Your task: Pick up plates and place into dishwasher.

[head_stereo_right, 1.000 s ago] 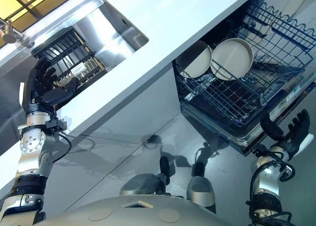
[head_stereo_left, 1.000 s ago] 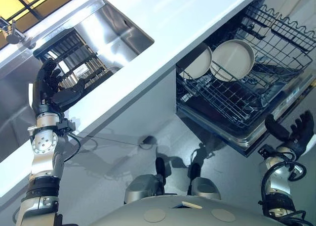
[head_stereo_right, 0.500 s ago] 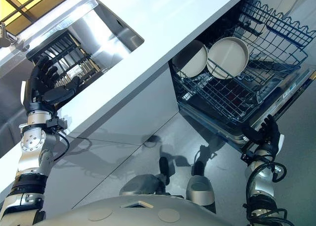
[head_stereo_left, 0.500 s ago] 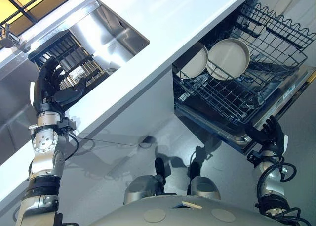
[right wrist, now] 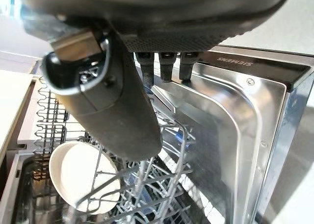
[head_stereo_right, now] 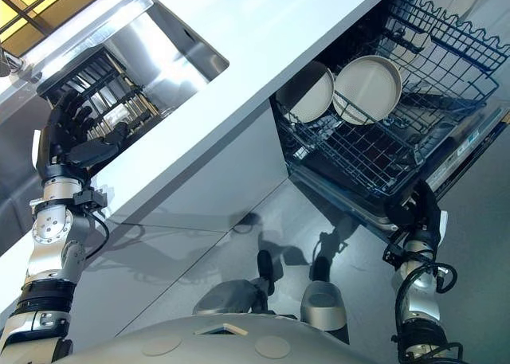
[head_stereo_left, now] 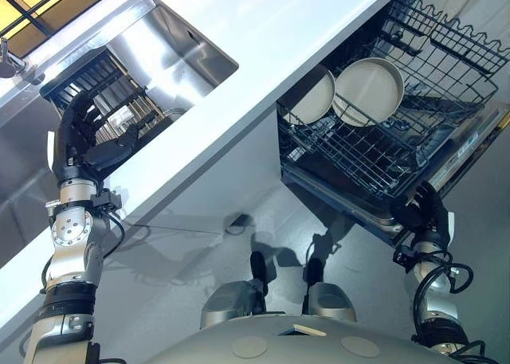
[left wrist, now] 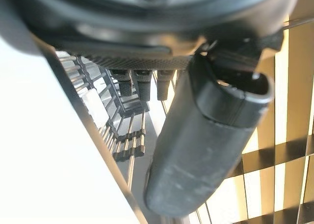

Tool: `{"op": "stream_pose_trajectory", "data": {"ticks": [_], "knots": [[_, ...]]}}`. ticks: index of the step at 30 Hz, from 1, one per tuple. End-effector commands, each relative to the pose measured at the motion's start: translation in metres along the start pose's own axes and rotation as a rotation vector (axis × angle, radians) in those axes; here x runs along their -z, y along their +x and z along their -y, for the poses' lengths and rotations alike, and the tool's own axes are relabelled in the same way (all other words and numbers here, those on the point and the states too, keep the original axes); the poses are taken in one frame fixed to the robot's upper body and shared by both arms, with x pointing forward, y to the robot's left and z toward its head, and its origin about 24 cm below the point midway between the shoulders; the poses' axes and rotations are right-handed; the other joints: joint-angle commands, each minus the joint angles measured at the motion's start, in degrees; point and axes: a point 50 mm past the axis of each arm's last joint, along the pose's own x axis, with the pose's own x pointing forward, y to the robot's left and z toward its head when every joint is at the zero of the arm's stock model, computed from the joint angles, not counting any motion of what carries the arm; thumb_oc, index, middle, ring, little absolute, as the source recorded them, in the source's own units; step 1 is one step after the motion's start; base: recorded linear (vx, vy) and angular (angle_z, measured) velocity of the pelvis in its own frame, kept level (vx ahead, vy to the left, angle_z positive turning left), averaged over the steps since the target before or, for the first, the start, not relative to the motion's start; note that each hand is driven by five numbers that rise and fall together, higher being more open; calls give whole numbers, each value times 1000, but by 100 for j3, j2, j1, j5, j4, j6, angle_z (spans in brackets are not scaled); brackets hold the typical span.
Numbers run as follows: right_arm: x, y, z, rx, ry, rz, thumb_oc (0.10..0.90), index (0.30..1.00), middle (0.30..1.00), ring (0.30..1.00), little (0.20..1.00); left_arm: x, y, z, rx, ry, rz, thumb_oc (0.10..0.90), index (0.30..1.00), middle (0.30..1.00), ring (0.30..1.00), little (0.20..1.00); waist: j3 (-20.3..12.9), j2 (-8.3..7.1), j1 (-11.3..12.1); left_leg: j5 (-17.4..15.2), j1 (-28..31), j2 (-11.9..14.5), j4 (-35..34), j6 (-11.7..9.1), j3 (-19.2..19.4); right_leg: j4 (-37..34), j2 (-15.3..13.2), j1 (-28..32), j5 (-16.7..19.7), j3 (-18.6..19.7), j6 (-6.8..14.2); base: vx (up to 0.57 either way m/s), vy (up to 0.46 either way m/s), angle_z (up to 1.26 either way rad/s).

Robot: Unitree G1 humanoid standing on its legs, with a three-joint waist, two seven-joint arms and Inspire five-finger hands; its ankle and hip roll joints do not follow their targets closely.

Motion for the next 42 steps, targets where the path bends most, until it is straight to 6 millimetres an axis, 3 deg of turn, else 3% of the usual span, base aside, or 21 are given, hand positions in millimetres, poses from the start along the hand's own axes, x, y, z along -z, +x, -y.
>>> {"op": "stream_pose_trajectory", "data": {"ticks": [1, 6, 9, 12, 19, 27, 35, 42], "knots": [[-27, -2, -74, -407, 14, 104, 800, 900, 900, 900, 900, -37, 20, 12, 49, -34, 199, 800, 900, 900, 900, 900, -63, -74, 185, -651, -92, -175, 446, -269, 137, 1237, 99, -574, -1006, -223, -150, 0, 0, 0], [-61, -8, -94, -395, 2, 297, 800, 900, 900, 900, 900, -34, 18, 18, 56, -29, 204, 800, 900, 900, 900, 900, -48, -104, 216, -649, -97, -166, 441, -247, 73, 1273, 107, -595, -1006, -233, -159, -9, -3, 5], [-59, -12, -103, -479, 24, 259, 800, 900, 900, 900, 900, -32, 16, 14, 43, -31, 199, 800, 900, 900, 900, 900, -91, -106, 216, -662, -71, -175, 420, -227, 68, 1268, 96, -579, -1010, -239, -149, 11, 32, 5], [-50, -19, -112, -675, 60, 167, 800, 900, 900, 900, 900, -31, 14, 11, 30, -35, 199, 800, 900, 900, 900, 900, -125, -133, 232, -670, -59, -187, 417, -212, 59, 1258, 84, -555, -1022, -252, -154, 8, 27, 0], [-38, -35, -129, -1114, 115, 0, 800, 900, 900, 900, 900, -30, 14, 12, 73, -21, 201, 800, 900, 900, 900, 900, -174, -330, 374, -691, -38, -188, 444, -201, -33, 1268, 66, -468, -1019, -356, -156, 3, -16, 0], [-65, -36, -139, -1324, -73, 82, 800, 900, 900, 900, 900, -30, 18, 24, 113, -10, 196, 800, 900, 900, 900, 900, -220, -452, 564, -751, 28, -208, 516, -134, -177, 1392, 21, -389, -1028, -431, -110, 17, 0, 5], [-115, -31, -174, -1377, -161, 233, 800, 900, 900, 900, 900, -26, 22, 37, 167, -9, 180, 800, 900, 900, 900, 900, -283, -532, 810, -890, 87, -271, 686, -20, -325, 1577, -78, -310, -1075, -479, -62, 60, 54, 2], [-154, -24, -195, -1171, -127, 385, 800, 900, 900, 900, 900, -28, 22, 47, 211, -13, 173, 800, 900, 900, 900, 900, -297, -554, 1066, -976, 140, -321, 742, 150, -450, 1874, -175, -327, -1085, -501, 50, 67, 69, 0]]}}
